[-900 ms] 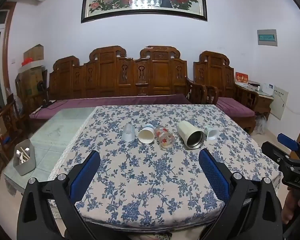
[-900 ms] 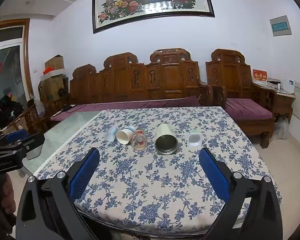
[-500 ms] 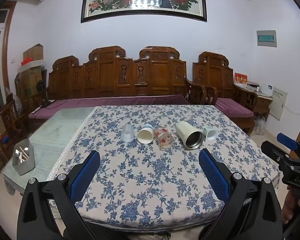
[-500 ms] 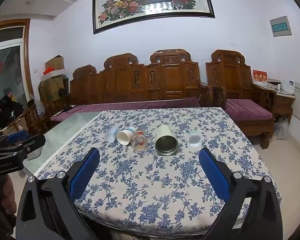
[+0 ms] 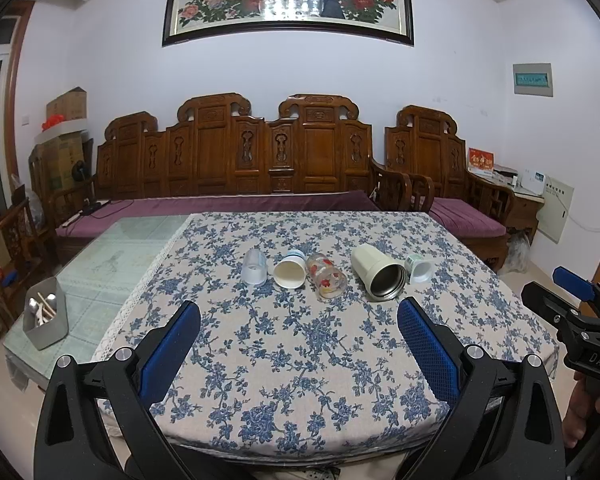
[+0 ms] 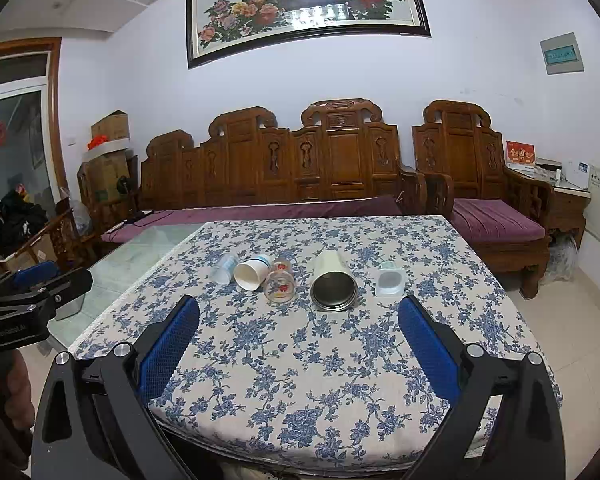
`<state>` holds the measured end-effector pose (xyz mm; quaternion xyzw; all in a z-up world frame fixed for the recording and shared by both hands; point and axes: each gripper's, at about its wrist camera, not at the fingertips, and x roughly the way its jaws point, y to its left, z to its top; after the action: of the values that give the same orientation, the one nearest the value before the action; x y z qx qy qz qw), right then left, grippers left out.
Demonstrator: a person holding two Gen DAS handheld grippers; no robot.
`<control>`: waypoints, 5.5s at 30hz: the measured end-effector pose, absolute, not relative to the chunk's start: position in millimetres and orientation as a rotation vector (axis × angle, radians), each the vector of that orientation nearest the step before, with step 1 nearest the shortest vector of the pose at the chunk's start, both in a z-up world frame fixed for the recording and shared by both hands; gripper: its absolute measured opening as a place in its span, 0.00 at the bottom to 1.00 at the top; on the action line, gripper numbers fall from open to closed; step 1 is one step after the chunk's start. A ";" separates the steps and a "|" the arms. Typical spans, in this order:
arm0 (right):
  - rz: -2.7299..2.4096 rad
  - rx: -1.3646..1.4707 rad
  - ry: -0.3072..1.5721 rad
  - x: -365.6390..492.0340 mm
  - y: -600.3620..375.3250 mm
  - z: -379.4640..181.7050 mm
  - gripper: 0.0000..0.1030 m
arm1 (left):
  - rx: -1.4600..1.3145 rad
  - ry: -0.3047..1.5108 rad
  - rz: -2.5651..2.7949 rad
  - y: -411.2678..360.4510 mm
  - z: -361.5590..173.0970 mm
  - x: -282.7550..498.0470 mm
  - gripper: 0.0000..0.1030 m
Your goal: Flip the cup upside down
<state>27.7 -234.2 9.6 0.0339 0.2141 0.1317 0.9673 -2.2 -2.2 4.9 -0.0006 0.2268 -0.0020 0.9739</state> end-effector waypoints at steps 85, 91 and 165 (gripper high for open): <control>0.274 0.016 0.632 146.4 -227.7 -50.7 0.97 | 0.047 0.695 -0.096 -1.9 -34.9 129.5 0.92; 0.296 -0.006 0.705 183.7 -217.4 -80.3 0.97 | 0.074 0.753 -0.099 -6.5 -49.9 184.1 0.89; 0.260 0.060 0.812 239.0 -247.4 -131.9 0.97 | 0.100 1.166 -0.178 -52.9 -151.1 376.2 0.54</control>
<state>239.0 -247.4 -131.9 0.0293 0.3936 0.1261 0.9101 376.2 -52.9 -151.1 0.0470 0.5494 -0.0841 0.8300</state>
